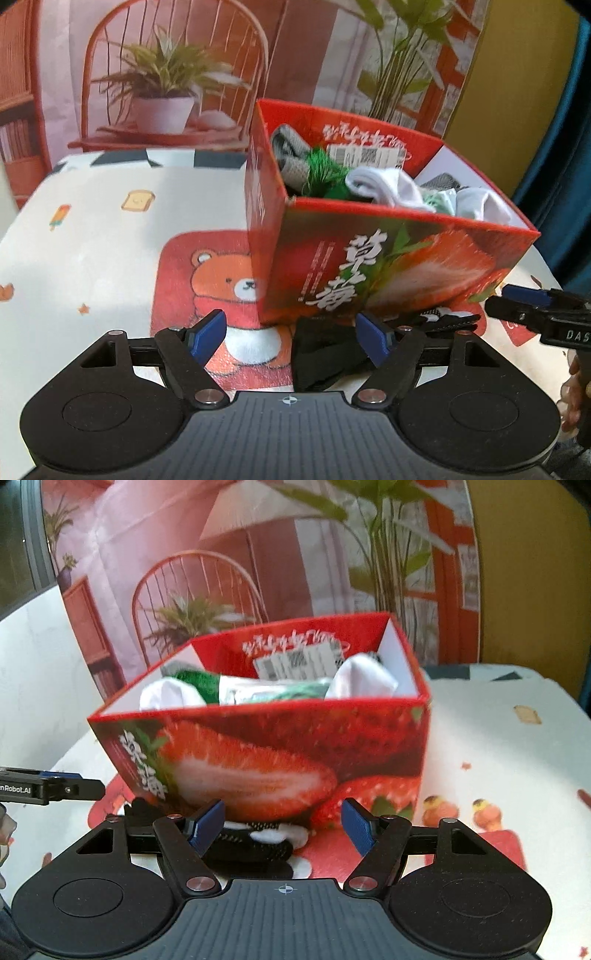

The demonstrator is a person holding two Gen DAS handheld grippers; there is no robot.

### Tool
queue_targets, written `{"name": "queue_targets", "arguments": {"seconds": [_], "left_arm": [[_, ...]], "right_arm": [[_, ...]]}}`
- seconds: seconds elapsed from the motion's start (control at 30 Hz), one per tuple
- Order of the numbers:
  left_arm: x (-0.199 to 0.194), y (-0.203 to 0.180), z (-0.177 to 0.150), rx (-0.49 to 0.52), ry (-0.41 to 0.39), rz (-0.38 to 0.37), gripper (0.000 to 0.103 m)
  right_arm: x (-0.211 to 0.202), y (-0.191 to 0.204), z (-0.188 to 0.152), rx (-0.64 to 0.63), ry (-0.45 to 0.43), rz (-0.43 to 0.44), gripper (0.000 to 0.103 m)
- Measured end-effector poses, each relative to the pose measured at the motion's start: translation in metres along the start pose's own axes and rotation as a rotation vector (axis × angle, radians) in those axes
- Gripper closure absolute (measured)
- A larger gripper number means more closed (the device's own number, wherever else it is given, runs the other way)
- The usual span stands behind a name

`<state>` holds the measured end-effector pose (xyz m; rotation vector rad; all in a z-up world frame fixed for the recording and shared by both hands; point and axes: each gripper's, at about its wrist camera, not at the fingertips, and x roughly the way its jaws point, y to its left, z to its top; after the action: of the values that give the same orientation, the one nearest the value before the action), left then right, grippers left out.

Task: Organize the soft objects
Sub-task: 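Move both grippers down to the black mesh item in front of the box, then close both grippers on the black mesh item, then lift the black mesh item with both grippers and carry it over the box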

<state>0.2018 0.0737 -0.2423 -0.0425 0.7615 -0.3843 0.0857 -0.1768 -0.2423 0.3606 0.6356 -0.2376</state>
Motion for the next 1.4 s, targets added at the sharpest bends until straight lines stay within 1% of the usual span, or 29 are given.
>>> {"name": "queue_targets", "arguments": {"seconds": [0.2,0.3,0.37,0.4,0.47,0.5,0.57,0.6,0.7,0.8,0.9,0.93,1.0,1.13,1.23,1.4], "left_arm": [[0.026,0.000,-0.005,-0.029,0.028,0.005,0.028],[0.037,-0.003,-0.007,-0.025,0.042,0.011,0.031],[0.044,-0.004,-0.008,-0.021,0.051,0.010,0.038],[0.046,-0.005,-0.009,-0.022,0.055,0.005,0.041],[0.049,-0.006,-0.009,-0.023,0.059,-0.007,0.050],[0.050,-0.006,-0.009,-0.021,0.061,-0.012,0.053],[0.052,-0.008,-0.009,-0.015,0.064,-0.027,0.065],[0.053,-0.009,-0.010,-0.011,0.067,-0.035,0.067],[0.054,-0.011,-0.013,0.000,0.071,-0.034,0.068],[0.055,-0.009,-0.016,-0.016,0.073,-0.045,0.069],[0.054,-0.009,-0.019,-0.009,0.076,-0.054,0.071],[0.054,-0.010,-0.019,-0.006,0.077,-0.057,0.071],[0.053,-0.013,-0.021,0.002,0.078,-0.062,0.074],[0.050,-0.018,-0.025,0.011,0.078,-0.073,0.074],[0.049,-0.021,-0.028,0.014,0.079,-0.084,0.075],[0.044,-0.025,-0.033,0.016,0.082,-0.106,0.077]], "right_arm": [[0.029,0.006,-0.007,0.026,0.047,0.005,0.036],[0.041,0.009,-0.009,0.030,0.067,0.000,0.036],[0.049,0.011,-0.010,0.031,0.082,-0.004,0.036],[0.052,0.012,-0.010,0.032,0.088,-0.006,0.036],[0.057,0.012,-0.011,0.037,0.095,-0.010,0.036],[0.059,0.013,-0.011,0.041,0.099,-0.011,0.036],[0.062,0.012,-0.012,0.047,0.104,-0.012,0.036],[0.063,0.011,-0.012,0.048,0.107,-0.011,0.036],[0.066,0.011,-0.014,0.051,0.116,-0.010,0.036],[0.067,0.010,-0.015,0.057,0.119,-0.004,0.037],[0.069,0.011,-0.015,0.052,0.123,0.007,0.045],[0.069,0.011,-0.015,0.051,0.124,0.010,0.050],[0.069,0.012,-0.014,0.049,0.130,0.020,0.056],[0.067,0.014,-0.016,0.039,0.135,0.036,0.070],[0.064,0.015,-0.017,0.031,0.137,0.041,0.075],[0.056,0.013,-0.019,0.032,0.138,0.039,0.080]]}}
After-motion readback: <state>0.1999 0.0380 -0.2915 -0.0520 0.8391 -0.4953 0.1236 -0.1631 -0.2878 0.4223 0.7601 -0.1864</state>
